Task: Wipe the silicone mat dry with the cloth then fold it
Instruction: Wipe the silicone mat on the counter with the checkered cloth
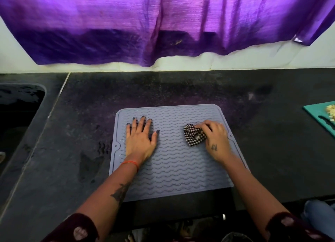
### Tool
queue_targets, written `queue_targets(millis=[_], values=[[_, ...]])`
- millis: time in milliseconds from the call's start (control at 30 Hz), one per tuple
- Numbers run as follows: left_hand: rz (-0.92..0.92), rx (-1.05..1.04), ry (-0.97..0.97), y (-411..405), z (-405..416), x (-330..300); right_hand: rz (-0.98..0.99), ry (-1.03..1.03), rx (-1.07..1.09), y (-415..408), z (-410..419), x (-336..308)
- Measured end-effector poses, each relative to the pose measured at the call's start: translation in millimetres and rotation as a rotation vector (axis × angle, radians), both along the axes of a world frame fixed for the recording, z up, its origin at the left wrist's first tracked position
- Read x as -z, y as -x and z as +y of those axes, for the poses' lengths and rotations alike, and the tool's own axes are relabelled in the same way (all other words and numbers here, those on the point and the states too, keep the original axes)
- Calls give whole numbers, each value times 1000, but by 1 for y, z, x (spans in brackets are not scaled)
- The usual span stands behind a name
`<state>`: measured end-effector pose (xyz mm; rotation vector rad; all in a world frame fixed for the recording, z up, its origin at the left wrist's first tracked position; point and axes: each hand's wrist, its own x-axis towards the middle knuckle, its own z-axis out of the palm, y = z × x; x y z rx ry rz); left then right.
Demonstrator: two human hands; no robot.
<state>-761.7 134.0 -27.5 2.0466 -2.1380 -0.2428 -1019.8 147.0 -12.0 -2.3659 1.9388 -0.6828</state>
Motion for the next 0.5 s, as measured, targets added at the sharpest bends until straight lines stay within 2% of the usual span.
queue_targets(millis=[200, 500], values=[[-9, -7, -10, 0, -2, 1, 16, -110, -69, 10, -22, -7], [4, -11, 4, 1, -1, -1, 93, -128, 0, -7, -49, 6]])
